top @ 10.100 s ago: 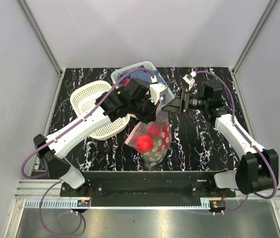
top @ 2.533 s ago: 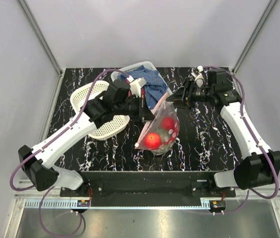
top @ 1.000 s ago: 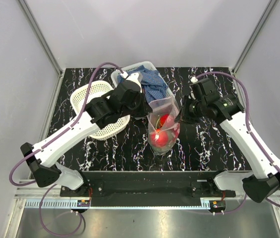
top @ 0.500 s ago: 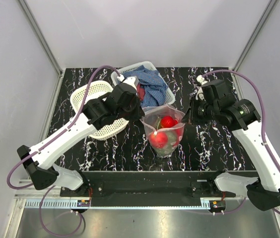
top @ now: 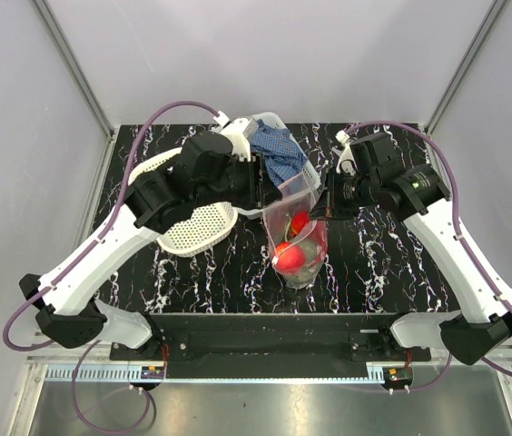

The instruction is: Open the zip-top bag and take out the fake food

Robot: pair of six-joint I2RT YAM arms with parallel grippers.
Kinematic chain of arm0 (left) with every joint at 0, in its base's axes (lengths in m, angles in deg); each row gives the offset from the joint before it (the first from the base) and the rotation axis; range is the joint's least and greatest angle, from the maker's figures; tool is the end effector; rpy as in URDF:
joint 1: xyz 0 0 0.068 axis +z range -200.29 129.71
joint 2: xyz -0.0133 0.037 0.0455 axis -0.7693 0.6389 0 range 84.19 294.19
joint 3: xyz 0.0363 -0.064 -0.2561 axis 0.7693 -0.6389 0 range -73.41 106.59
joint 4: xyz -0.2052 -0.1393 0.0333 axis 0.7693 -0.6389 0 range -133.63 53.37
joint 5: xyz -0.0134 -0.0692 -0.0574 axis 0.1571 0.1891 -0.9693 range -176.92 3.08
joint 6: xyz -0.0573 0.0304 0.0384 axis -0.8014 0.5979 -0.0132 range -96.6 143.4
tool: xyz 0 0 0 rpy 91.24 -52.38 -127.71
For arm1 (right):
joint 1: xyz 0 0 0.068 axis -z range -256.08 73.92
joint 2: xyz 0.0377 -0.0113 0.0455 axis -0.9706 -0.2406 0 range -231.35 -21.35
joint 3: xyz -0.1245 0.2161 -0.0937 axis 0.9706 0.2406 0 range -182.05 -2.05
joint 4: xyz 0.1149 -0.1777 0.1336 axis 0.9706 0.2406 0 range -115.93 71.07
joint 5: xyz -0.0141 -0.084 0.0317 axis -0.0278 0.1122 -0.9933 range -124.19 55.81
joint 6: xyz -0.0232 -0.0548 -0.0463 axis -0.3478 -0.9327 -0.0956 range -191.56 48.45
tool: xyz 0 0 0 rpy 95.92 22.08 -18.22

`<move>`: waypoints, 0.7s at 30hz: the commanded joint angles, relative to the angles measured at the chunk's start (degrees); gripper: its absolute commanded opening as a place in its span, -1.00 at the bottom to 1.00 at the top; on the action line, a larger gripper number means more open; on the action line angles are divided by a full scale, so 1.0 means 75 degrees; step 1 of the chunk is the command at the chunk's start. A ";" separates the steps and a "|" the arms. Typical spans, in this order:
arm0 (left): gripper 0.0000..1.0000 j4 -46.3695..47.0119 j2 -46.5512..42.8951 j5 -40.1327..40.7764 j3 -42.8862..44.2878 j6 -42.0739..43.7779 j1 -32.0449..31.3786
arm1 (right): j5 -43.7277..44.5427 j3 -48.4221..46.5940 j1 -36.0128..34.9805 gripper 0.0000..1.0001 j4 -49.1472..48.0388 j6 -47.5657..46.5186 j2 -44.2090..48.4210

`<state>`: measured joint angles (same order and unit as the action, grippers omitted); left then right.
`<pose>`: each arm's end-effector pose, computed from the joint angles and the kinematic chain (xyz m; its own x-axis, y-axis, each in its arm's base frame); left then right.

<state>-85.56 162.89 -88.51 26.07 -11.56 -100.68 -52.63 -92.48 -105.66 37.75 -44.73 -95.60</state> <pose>0.1819 -0.2225 0.4398 -0.6967 -0.0565 -0.7151 0.4715 0.7152 -0.5159 0.2058 0.1399 0.3847 -0.8674 -0.0001 -0.4976 -0.2944 0.8064 0.5129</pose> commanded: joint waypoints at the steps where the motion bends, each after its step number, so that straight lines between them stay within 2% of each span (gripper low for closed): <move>1: -0.28 0.0125 0.0463 -0.0341 0.0680 -0.0003 -0.0463 | -0.0424 -0.0364 -0.0052 -1.00 -0.0217 0.0090 0.0174; 2: -0.41 0.0090 0.0615 -0.0258 0.0693 -0.0026 -0.0511 | -0.0459 -0.0376 -0.0052 -1.00 -0.0240 0.0091 0.0244; 5: -0.64 -0.0027 0.0989 -0.0152 0.0634 -0.0272 -0.0535 | -0.0518 -0.0423 -0.0052 -1.00 -0.0252 0.0137 0.0280; 8: -0.77 -0.0062 0.1307 -0.0129 0.0482 -0.0272 -0.0605 | -0.0554 -0.0411 -0.0052 -1.00 -0.0276 0.0208 0.0385; 13: -0.83 -0.0366 0.1975 0.0046 0.0354 0.0055 -0.0757 | -0.0647 -0.0259 -0.0040 -1.00 -0.0357 0.0302 0.0584; 21: -0.81 -0.0379 0.1918 0.0059 -0.0467 0.0079 -0.1226 | -0.0788 0.0490 -0.0052 -1.00 -0.0428 0.0489 0.1030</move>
<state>-89.08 179.08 -88.61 24.11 -12.15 -108.09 -55.99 -91.00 -105.66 36.87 -42.34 -90.51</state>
